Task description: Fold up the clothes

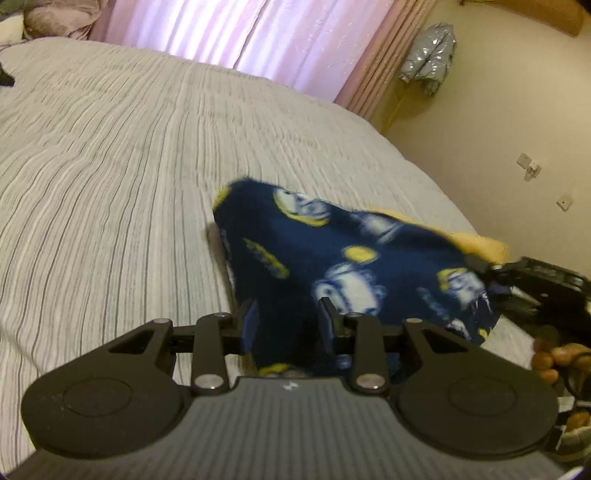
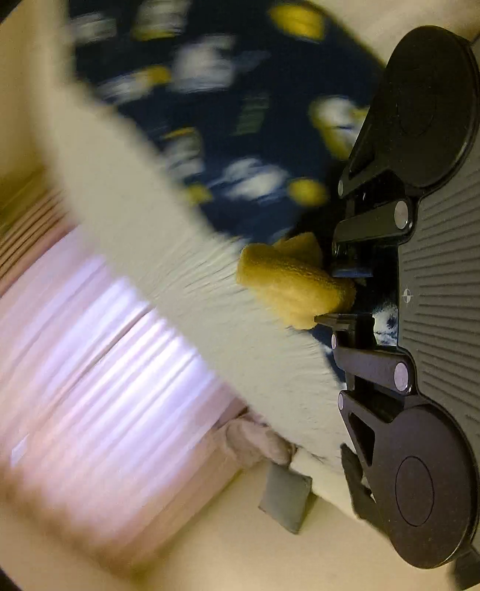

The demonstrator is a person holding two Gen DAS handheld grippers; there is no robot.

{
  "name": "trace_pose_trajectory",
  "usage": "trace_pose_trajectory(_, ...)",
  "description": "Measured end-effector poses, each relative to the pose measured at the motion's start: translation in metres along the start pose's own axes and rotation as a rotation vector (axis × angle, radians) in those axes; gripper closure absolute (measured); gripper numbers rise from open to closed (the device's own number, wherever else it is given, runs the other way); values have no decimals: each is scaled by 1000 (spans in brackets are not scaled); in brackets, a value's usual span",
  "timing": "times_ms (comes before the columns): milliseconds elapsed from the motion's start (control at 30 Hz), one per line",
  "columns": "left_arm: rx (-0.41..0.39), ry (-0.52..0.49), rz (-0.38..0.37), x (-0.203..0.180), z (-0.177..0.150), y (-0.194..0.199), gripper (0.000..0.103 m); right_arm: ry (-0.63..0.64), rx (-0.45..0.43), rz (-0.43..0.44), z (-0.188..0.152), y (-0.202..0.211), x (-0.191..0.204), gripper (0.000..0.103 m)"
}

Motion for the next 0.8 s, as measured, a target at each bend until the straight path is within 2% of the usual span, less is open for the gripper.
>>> trace_pose_trajectory(67,1,-12,-8,-4,2,-3,74,61,-76,-61,3,14,0,87)
trace_pose_trajectory(133,25,-16,-12,-8,1,-11,74,31,-47,-132,1,6,-23,87)
trace_pose_trajectory(200,49,-18,-16,-12,-1,-20,74,-135,52,-169,-3,-17,-67,87)
trace_pose_trajectory(233,54,-17,-18,-13,-2,-22,74,-223,96,-160,-7,-24,-85,87)
trace_pose_trajectory(267,56,-17,-21,-14,-3,-23,74,-288,88,-122,-7,-25,-95,87)
trace_pose_trajectory(300,54,-14,-24,-14,-3,-23,74,-287,68,-98,-2,-22,-93,87)
trace_pose_trajectory(333,51,-10,-25,-14,-3,-23,74,-235,32,-82,7,-19,-82,87)
trace_pose_trajectory(467,54,-7,-30,-16,-5,-26,74,148,-162,26,33,15,-8,87)
trace_pose_trajectory(500,57,-9,-30,-18,-5,-27,74,231,-210,35,29,26,3,87)
trace_pose_trajectory(533,62,-10,-27,-20,-5,-29,74,273,-230,7,24,31,6,87)
trace_pose_trajectory(567,67,-11,-23,-20,-5,-32,74,249,-196,-44,16,28,-2,87)
trace_pose_trajectory(600,75,-10,-20,-20,-6,-35,74,186,-125,-97,11,17,-21,87)
trace_pose_trajectory(633,81,-8,-19,-20,-6,-37,74,99,-33,-156,5,2,-45,87)
trace_pose_trajectory(667,84,-11,-19,-21,-6,-37,74,-5,82,-208,-2,-18,-74,81)
trace_pose_trajectory(700,86,-13,-18,-21,-6,-37,74,-88,134,-188,-6,-26,-94,77)
trace_pose_trajectory(733,87,-17,-15,-21,-5,-37,74,-128,120,-145,-5,-25,-102,75)
trace_pose_trajectory(800,83,-17,-3,-19,-3,-33,74,-113,125,-120,6,-15,-99,49)
Point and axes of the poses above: each gripper's, at about its wrist camera, not at the fingertips, and y roughly against the way its jaws point, x to its left, z to its top, the point moved 3 cm from there along -y, roughly the way its jaws point, and after that the axes turned 6 degrees about x, right-handed, at the moved point
